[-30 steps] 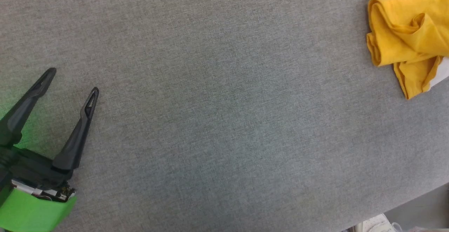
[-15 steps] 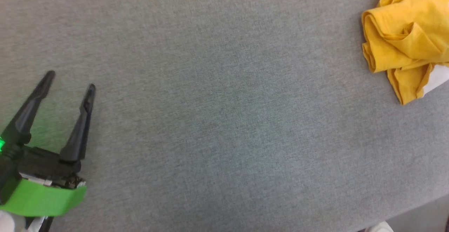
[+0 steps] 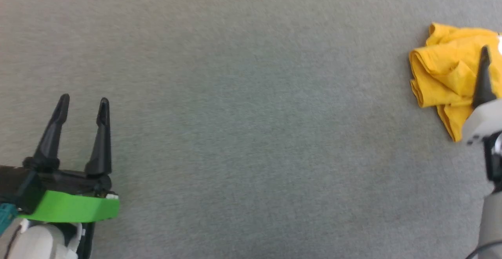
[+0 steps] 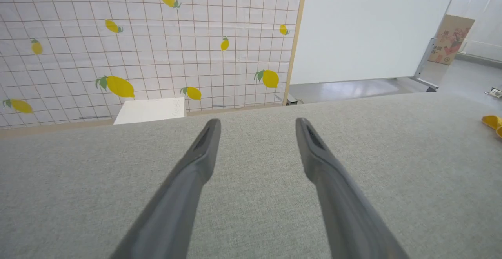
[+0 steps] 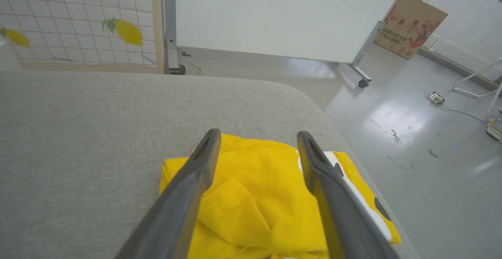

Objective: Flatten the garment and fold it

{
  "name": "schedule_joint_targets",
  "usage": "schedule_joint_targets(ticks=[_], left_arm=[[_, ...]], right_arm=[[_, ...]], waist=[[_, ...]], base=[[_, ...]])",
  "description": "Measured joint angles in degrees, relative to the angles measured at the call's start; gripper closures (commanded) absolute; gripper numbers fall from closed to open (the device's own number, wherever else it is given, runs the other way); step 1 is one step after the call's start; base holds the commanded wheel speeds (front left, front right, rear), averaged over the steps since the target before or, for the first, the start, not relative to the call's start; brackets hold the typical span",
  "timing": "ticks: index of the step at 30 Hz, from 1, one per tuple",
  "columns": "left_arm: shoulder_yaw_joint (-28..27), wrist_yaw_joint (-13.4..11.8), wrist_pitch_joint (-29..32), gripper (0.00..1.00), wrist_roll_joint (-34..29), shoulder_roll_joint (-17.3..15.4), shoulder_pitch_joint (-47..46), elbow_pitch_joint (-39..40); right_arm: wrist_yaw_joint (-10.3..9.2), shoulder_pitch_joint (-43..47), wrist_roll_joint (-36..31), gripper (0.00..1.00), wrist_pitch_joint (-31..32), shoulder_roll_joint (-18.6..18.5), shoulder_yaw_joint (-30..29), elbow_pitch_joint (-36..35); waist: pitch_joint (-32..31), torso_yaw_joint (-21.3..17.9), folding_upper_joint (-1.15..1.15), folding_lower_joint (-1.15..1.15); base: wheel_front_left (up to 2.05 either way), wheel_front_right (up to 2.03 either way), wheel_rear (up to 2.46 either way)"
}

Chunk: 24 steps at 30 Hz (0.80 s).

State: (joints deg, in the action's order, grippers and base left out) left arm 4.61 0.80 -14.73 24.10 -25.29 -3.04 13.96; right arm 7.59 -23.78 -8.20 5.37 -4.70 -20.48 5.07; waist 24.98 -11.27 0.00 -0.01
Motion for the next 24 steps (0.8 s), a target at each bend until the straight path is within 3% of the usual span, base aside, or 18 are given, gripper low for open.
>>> schedule_joint_targets(ticks=[10, 24], left_arm=[[-3.08, -1.01, -0.01, 0.00, -5.73, 7.44, 0.15, -3.67], [-6.34, 1.71, -0.05, 0.00, -12.52, 13.71, 5.41, -6.89]], right_arm=[[0.00, 12.01, 5.09, 0.00, -4.75, 1.79, 6.12, -3.85], [0.00, 23.26, 8.21, 0.00, -14.82, 1.79, 7.38, -3.92]], waist=[[-7.83, 5.81, 0.00, 0.00], [-17.25, 11.49, 0.00, 0.00]], base=[[0.00, 0.00, 0.00], [0.00, 0.00, 0.00]])
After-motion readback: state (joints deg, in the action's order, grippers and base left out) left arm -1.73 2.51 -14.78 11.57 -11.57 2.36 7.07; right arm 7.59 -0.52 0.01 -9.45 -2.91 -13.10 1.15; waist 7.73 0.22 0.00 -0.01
